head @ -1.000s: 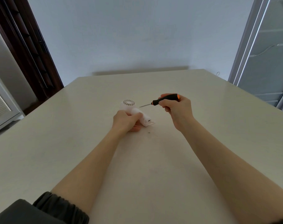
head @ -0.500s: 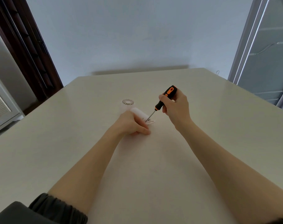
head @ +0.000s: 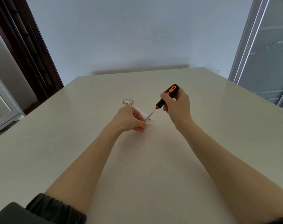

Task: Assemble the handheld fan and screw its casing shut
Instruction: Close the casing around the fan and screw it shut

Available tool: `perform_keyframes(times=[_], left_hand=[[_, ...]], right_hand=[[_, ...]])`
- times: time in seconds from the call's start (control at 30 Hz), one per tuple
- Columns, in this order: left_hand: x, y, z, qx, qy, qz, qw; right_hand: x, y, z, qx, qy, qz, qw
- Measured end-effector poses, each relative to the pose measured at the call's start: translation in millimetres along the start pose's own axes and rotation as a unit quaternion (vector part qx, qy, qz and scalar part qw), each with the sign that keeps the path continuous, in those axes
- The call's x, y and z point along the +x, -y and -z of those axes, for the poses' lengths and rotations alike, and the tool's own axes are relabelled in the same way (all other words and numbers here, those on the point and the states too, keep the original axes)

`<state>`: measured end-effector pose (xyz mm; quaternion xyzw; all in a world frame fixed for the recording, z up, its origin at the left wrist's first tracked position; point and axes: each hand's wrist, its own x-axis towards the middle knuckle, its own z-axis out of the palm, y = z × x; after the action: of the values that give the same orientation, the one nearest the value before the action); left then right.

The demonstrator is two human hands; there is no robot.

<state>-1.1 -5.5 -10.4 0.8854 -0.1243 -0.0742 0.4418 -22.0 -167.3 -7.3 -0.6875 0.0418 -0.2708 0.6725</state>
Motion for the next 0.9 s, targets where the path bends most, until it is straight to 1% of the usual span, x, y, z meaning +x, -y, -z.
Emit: perform_keyframes(times=[0.17, 0.33, 0.47, 0.63, 0.8, 0.9], left_hand=[[-1.9, -2.5, -6.2, 0.044, -0.026, -0.064, 0.997], [-2.6, -3.1, -7.9, 0.030, -0.049, -0.106, 0.993], [-3.7, 0.0, -5.6, -0.019, -0.067, -0.106, 0.992], [-0.6, 9.7, -1.0, -0.085, -0.047, -0.062, 0.993], [0.6, 12.2, 0.5, -0.111, -0.040, -0.049, 0.992], [0.8, 11.1, 0.4, -0.106, -0.046, -0.051, 0.992]], right_hand=[[0.2, 0.1, 0.3, 0.006, -0.010, 0.005, 1.000], [-0.2, 0.4, 0.1, 0.012, -0.016, 0.016, 1.000], [0.6, -0.9, 0.5, 0.012, -0.028, 0.021, 0.999], [1.6, -2.4, 1.8, 0.025, -0.032, 0.015, 0.999], [2.1, -3.7, 2.3, 0.023, -0.034, 0.015, 0.999], [1.8, -4.3, 1.9, 0.020, -0.031, 0.017, 0.999]])
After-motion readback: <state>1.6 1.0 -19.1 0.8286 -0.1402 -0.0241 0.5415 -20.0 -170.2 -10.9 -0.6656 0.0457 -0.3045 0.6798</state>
